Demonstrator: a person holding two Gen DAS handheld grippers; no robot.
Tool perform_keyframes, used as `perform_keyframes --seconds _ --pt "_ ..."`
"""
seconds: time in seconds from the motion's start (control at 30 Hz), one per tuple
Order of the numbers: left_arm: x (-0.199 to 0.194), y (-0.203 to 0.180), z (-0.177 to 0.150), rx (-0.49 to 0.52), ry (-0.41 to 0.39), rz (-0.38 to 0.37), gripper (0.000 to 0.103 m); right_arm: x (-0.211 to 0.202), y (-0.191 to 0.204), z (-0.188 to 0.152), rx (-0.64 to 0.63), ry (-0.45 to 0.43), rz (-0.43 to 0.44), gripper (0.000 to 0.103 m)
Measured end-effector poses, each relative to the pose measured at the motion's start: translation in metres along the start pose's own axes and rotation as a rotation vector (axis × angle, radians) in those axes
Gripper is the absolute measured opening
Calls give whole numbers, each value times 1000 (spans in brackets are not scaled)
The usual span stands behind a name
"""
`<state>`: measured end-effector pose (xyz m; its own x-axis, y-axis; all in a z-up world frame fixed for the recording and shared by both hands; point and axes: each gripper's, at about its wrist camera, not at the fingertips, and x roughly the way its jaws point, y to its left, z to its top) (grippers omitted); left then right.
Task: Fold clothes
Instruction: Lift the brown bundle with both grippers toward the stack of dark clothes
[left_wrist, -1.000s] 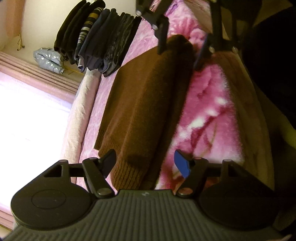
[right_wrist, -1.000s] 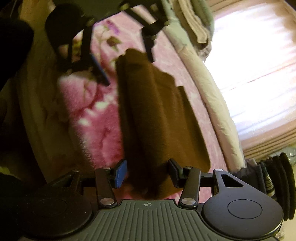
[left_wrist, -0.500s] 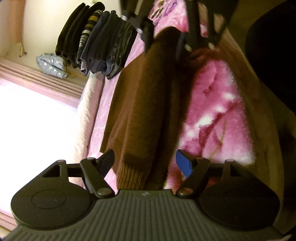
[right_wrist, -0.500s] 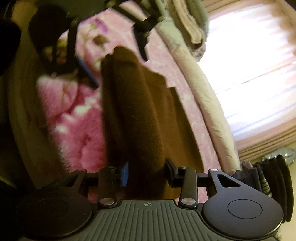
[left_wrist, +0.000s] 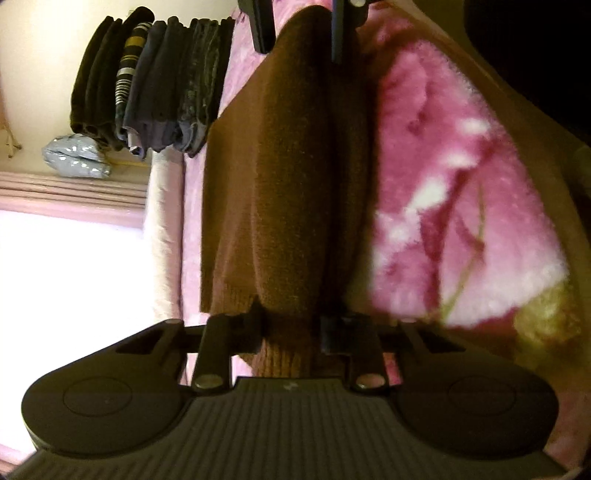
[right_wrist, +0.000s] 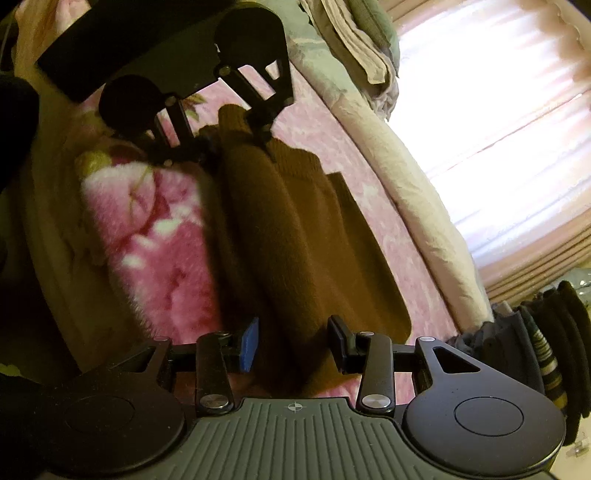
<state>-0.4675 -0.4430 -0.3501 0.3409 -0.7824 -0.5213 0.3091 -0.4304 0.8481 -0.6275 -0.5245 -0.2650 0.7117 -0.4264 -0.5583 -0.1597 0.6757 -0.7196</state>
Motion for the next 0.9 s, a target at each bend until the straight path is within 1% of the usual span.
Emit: perform_keyframes --seconds 0.07,0.1,0.13,0.17,0.27,0.33,0.47,0.5,0.53,0.57,0.6,0.67,0.7,0.73,0.77,0.83,0.9 --pt "-1 8 -1 -30 -7 -21 21 -6 10 -3 -7 0 -23 40" --pt "-1 15 -2 -63 -11 -37 21 -8 14 -5 -11 0 -25 55" --pt "-2 21 -3 -97 -15 -54 21 -9 19 -5 -16 -2 -27 65" --pt "-2 29 -4 -132 -18 -71 21 -10 23 -5 -21 -11 -26 78" --pt "-10 45 -9 -215 -35 -101 21 -6 33 -1 -40 -25 -24 78" --pt "-11 49 -11 -228 -47 -110 21 1 34 3 -48 -27 -38 78" --pt "-13 53 -14 -244 -72 -127 22 19 36 5 -136 -10 -97 78" --pt "-13 51 -16 -236 -79 -124 24 24 36 5 -160 -5 -113 77" --pt "-13 48 -18 -214 -87 -108 25 28 37 5 -184 0 -129 74" --pt "-14 42 -20 -184 -96 -84 30 33 37 5 -207 4 -144 61" --pt "-14 36 -22 -153 -104 -60 36 34 37 5 -220 5 -144 43" --pt "-11 23 -27 -87 -122 -33 36 31 37 2 -230 -1 -121 37" --pt "-10 17 -29 -56 -133 -28 29 30 36 1 -235 -3 -110 33" --pt "-10 14 -30 -38 -143 -34 26 27 32 3 -228 2 -92 32" --pt "-10 13 -31 -33 -149 -46 22 24 25 7 -212 13 -69 30" --pt "-11 15 -33 -34 -159 -77 19 18 12 14 -180 34 -23 27" --pt "-16 34 -33 -69 -161 -141 18 10 -6 23 -150 56 24 25"
